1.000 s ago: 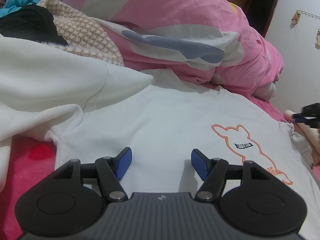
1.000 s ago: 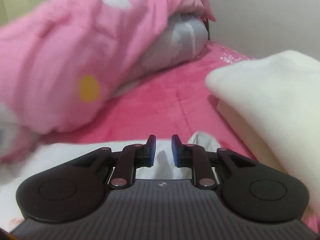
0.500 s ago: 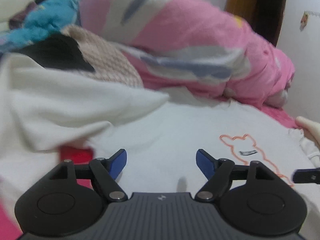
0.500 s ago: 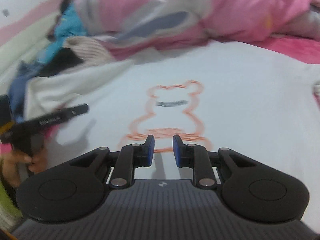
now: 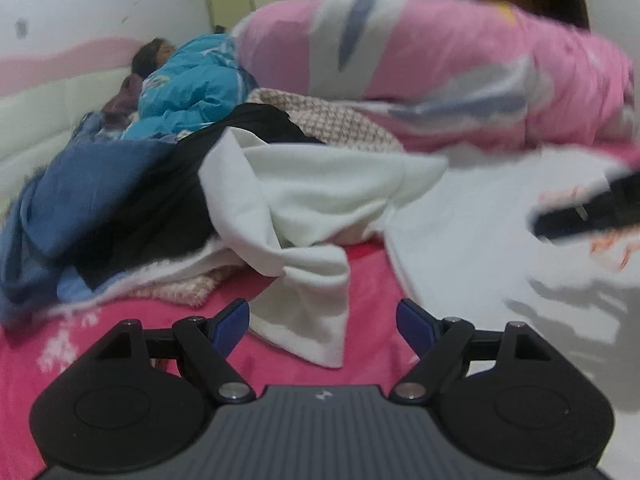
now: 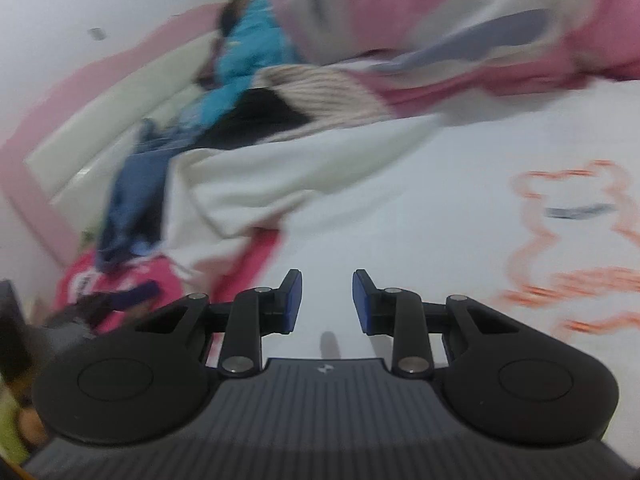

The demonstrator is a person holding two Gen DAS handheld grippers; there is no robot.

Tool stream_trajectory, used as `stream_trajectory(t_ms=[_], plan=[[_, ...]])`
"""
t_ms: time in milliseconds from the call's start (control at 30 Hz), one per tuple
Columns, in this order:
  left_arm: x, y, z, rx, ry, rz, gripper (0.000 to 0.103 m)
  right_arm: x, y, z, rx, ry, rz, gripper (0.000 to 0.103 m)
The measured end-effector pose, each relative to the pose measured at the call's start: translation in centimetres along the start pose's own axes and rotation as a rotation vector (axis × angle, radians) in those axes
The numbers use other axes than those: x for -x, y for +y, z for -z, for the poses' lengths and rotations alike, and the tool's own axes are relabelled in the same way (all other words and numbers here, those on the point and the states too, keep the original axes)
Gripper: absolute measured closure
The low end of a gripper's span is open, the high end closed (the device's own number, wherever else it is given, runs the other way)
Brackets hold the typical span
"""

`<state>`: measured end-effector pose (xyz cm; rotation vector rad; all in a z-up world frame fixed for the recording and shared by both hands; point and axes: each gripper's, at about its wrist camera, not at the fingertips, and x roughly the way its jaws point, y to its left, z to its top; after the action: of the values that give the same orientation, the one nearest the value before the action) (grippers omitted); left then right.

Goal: Fold clothes

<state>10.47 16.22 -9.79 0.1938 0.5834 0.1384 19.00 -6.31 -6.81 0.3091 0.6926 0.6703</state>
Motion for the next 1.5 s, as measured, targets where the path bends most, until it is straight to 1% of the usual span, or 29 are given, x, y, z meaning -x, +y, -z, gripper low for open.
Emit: stream_trajectory(t_ms=[67, 133, 167, 200, 233, 267, 300, 333, 433, 633, 700, 767, 867, 1000, 1100, 1233, 1367, 1467, 1500], plan=[[-1.2, -0.7, 0.4, -0.047, 0.030, 0.000, 0.023, -1.7, 1.1, -0.4, 0.014, 0.005, -0.057, 0.076], [-2.1, -0.6, 0.8, -0.036, 0.057, 0.024, 0.028, -2.8, 1.7, -0.6, 0.029, 0.000, -0.090, 0.076], [-2.3, -0.4, 0.8, -0.020, 0.060, 0.035, 0.033, -3.2, 1.7, -0.6, 0.026, -0.002, -0.097, 0.076], [-2.2, 0.0, 0.5, 0.000, 0.061, 0.037, 0.051, -3.7, 1.6, -0.6, 0.013, 0.000, -0.103, 0.076], [-2.2, 0.6, 0.2, 0.018, 0.063, 0.034, 0.064, -4.1, 1.3, -0.6, -0.008, 0.006, -0.109, 0.076], [-2.1, 1.2, -0.2, 0.037, 0.066, 0.031, 0.089, -4.4, 1.0, -0.5, -0.030, 0.013, -0.116, 0.076], [-2.0, 1.8, -0.5, 0.056, 0.068, 0.028, 0.092, -4.6, 0.8, -0.4, -0.043, 0.020, -0.124, 0.076], [-1.7, 2.7, -0.9, 0.094, 0.066, 0.047, 0.092, -4.8, 0.6, -0.3, -0.049, 0.025, -0.130, 0.076], [-0.5, 7.6, -3.2, 0.257, 0.066, 0.190, 0.093, -4.9, 0.5, -0.3, -0.050, 0.036, -0.140, 0.076], [-0.3, 18.2, -8.7, 0.511, 0.077, 0.403, 0.095, -4.3, 1.2, -1.2, -0.044, 0.023, -0.158, 0.076], [0.3, 21.1, -10.6, 0.553, 0.058, 0.461, 0.097, -4.2, 1.6, -1.5, -0.044, 0.017, -0.166, 0.076], [0.8, 23.6, -12.3, 0.572, 0.025, 0.480, 0.097, -4.4, 2.1, -1.8, -0.044, 0.018, -0.171, 0.076], [0.9, 26.1, -14.3, 0.552, 0.005, 0.467, 0.097, -4.8, 2.8, -2.1, -0.039, 0.025, -0.173, 0.076], [0.1, 28.9, -17.0, 0.459, 0.006, 0.353, 0.098, -5.6, 3.8, -2.2, -0.019, 0.041, -0.168, 0.076], [-0.5, 30.7, -17.8, 0.421, 0.019, 0.288, 0.098, -6.2, 4.3, -2.2, 0.001, 0.052, -0.156, 0.076], [-1.5, 33.0, -17.8, 0.395, 0.028, 0.213, 0.098, -6.8, 4.6, -1.9, 0.018, 0.072, -0.140, 0.076], [-3.0, 35.1, -17.5, 0.397, 0.037, 0.175, 0.099, -7.4, 4.7, -1.4, 0.026, 0.090, -0.121, 0.076], [-4.5, 35.5, -16.7, 0.344, 0.058, 0.117, 0.099, -7.7, 4.6, -1.2, 0.023, 0.099, -0.110, 0.076], [-5.2, 35.5, -16.3, 0.327, 0.077, 0.088, 0.098, -7.8, 4.6, -1.1, 0.023, 0.102, -0.103, 0.076]])
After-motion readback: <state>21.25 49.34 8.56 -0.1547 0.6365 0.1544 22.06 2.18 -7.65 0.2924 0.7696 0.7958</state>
